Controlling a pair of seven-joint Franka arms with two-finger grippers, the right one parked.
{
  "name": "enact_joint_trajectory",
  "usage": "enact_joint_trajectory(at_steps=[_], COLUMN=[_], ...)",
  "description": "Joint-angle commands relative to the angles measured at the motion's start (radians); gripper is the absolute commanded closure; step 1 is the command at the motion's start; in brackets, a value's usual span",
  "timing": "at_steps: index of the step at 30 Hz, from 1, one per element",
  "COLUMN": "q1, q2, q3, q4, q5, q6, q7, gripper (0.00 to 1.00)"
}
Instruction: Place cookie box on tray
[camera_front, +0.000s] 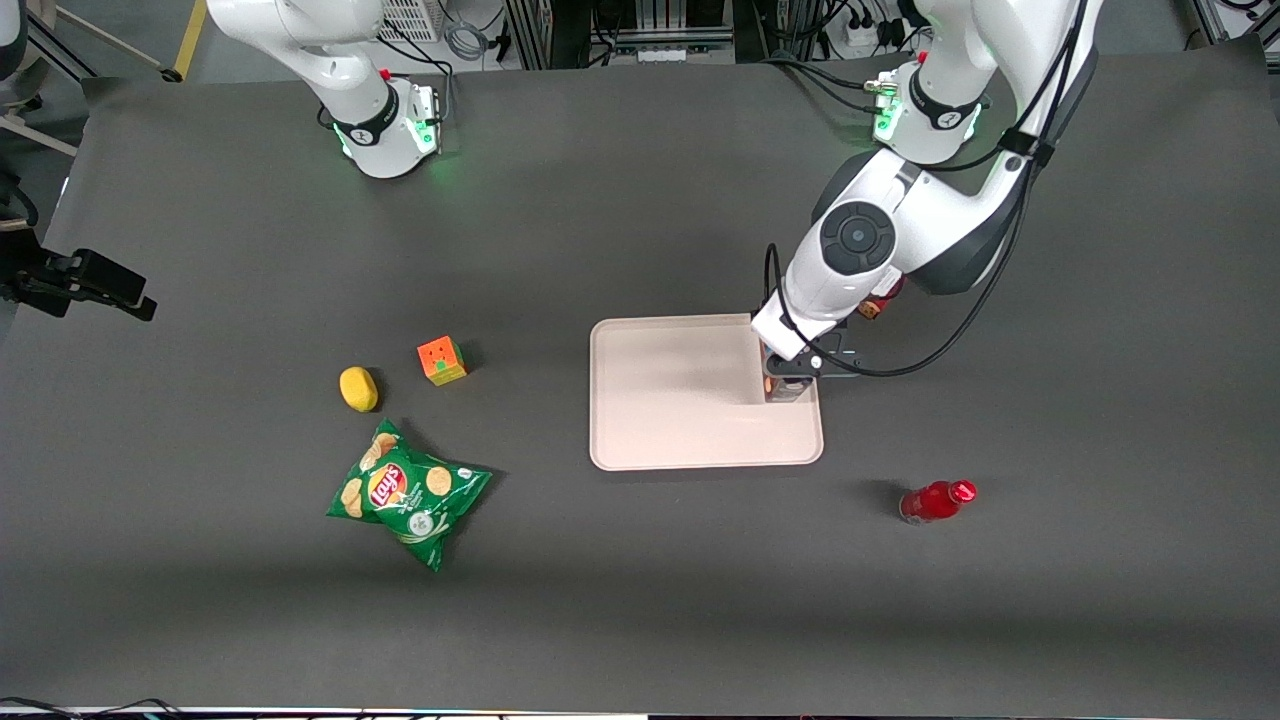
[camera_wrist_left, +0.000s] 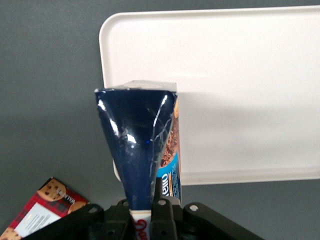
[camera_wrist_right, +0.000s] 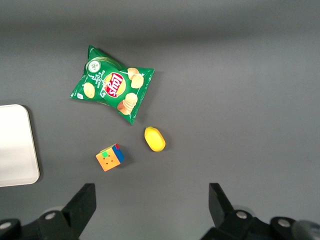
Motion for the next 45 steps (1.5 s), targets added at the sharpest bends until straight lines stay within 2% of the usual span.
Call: enact_joint_trajectory(at_steps=[1,8,13,23,25,26,27,29,31,32,45], q1=[-0.004,0.002,0.005,0.003,0.003,0.003,0.005,0.003,0.005,0.005,0.005], q2=[0.043,0.073,0.087,0.087,0.09,0.093,0.095,0.098,0.099,0.099,0.099], q3=[0.006,0.024,0.027,0.046,0.046,0.046,0.046,0.046,0.046,0.047,0.047], q4=[0.009,-0.02,-0.019,-0.014,-0.014,-0.014,-0.012,-0.011,-0.011,-0.011,-0.009], q5=[0.048,0.054,0.126,0.132,0.135,0.135,0.135,0.135,0.135,0.135,0.135], q6=[0.039,0.122,0.127,0.127,0.127,0.127,0.128,0.128,0.128,0.127,0.123], q7=[-0.045,-0.044,-0.045,-0.045,-0.044,-0.044,-0.044,-0.045,-0.044,-0.044,-0.044], gripper=[1.0,1.0,1.0,1.0,0.94,0.88,0.74,0.28,0.06,0.0,0.0])
